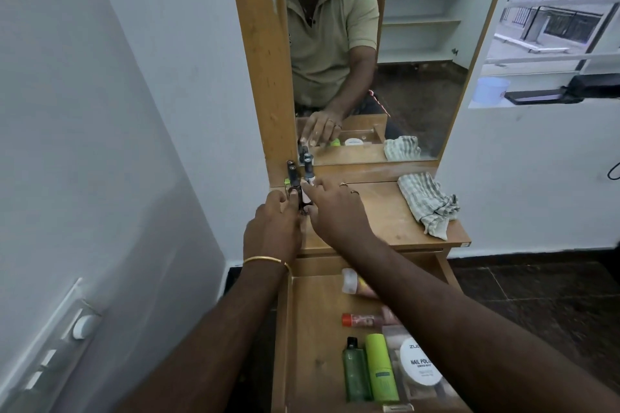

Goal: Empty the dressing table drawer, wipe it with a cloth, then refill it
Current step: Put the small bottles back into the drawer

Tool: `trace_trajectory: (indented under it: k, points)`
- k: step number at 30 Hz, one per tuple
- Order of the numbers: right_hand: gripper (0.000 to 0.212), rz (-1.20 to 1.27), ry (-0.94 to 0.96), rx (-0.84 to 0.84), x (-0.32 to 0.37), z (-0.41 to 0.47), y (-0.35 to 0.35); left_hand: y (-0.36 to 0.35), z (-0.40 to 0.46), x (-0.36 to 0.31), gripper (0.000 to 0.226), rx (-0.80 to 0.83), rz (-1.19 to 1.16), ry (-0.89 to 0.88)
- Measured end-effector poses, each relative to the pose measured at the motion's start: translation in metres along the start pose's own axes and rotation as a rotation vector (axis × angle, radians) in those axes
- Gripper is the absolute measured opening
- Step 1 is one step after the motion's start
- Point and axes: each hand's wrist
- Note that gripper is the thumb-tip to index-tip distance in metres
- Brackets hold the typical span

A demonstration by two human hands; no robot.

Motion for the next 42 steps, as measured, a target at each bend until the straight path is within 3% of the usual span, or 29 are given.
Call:
trace_trajectory:
  k: [6,11,14,18,23,34,42]
  points:
    - [0.014,0.021,0.002,-0.073,0.004,-0.004,0.005,0.009,-0.006,-0.001,0.034,-0.054,-0.051,-0.048]
    - [0.017,0.166,-0.021,-0.090,0.007,-0.036,0.027,0.023,-0.026,0.000,0.025,-0.057,-0.202,-0.089]
    - [0.013,0.250,-0.043,-0.015,0.012,-0.070,0.040,0.029,-0.051,0.009,0.012,-0.028,-0.286,-0.120]
    - [0.004,0.346,-0.099,0.221,0.022,-0.112,0.045,0.019,-0.091,0.018,0.016,0.157,-0.338,-0.111]
    - [0.008,0.359,-0.159,0.471,0.029,-0.151,0.020,0.012,-0.137,0.013,0.027,0.384,-0.243,-0.045]
    - [0.031,0.409,-0.057,0.728,0.051,-0.175,0.006,0.011,-0.167,0.017,0.016,0.687,-0.156,0.083]
    - [0.024,0.457,-0.090,0.888,0.051,-0.170,0.004,0.012,-0.152,0.004,0.037,0.945,0.079,0.034]
Point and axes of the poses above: each hand's wrist, its own z-axis towards the middle knuckle, its own y-axis out of the back of the hand, x = y × z, and after that the axes turned 5 degrees about x, right-handed
